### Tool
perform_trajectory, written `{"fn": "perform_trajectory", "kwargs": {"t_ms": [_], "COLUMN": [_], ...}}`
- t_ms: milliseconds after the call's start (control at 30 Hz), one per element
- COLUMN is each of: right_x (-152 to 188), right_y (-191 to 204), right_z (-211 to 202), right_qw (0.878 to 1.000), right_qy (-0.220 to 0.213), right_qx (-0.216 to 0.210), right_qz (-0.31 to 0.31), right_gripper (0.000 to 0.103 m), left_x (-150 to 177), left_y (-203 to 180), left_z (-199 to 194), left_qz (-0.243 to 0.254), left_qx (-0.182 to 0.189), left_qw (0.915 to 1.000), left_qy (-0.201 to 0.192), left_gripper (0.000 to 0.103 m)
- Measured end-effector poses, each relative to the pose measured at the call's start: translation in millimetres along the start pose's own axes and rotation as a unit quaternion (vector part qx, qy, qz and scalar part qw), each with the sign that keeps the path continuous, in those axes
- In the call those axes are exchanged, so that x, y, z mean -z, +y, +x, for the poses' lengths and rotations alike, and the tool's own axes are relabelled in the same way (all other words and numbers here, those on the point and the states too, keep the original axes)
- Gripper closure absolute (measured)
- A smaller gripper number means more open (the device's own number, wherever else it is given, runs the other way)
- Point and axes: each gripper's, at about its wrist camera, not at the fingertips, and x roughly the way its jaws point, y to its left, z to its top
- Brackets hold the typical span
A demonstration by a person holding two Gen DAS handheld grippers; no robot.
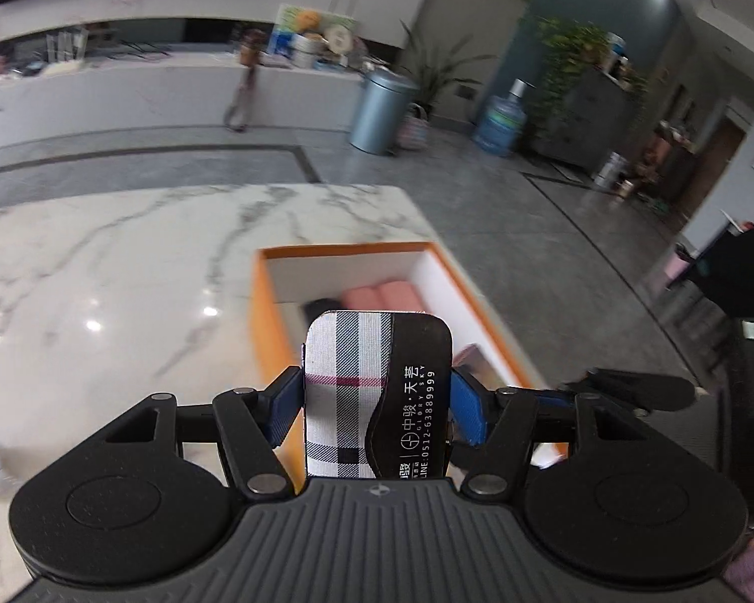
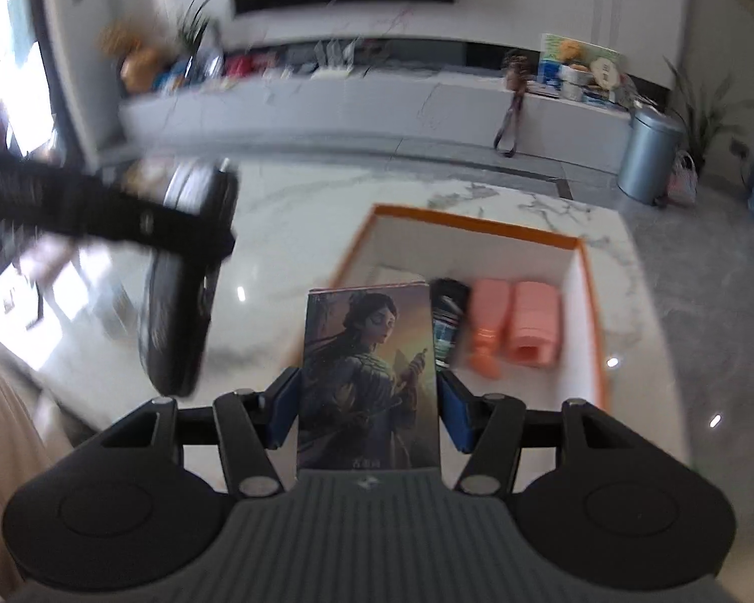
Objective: Organize rigid objects
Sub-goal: 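Carry the plaid tin and picture card box over the orange box, then release the card box with the right gripper while the left lowers the tin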
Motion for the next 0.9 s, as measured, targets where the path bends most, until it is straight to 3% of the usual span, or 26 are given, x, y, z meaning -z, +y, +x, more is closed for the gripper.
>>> {"fn": "perform_trajectory", "kwargs": {"t_ms": [167,333,500,767,900], "right_x": [-3.5,-8.5,-6.7,10.4,14.8], "right_y": [-32.4,-50.4,-54.3,-56.8,-58.0], "right_z": [20.9,52.9,92.6,142.4,155.1], "right_qw": [0.992,0.968,0.927,0.840,0.819], "right_qy": [0.060,0.119,0.168,0.197,0.195], "right_qx": [-0.007,-0.034,-0.074,-0.099,-0.117], "right_qz": [-0.111,-0.220,-0.327,-0.496,-0.527], "right_gripper": [0.044,0.044,0.044,0.044,0.044], "left_x": [-11.5,-12.7,-20.6,-36.2,-40.1], "left_y": [-16.2,-15.1,-5.5,4.2,4.9], "left_z": [41.3,73.9,89.6,108.0,115.9], "left_qz": [0.012,0.009,0.003,-0.008,-0.006], "left_qx": [0.005,-0.001,-0.018,-0.017,-0.017], "left_qw": [0.9995,0.9982,0.9972,0.9962,0.9958], "left_qy": [0.028,0.059,0.072,0.085,0.090], "left_gripper": [0.031,0.031,0.031,0.031,0.031]}}
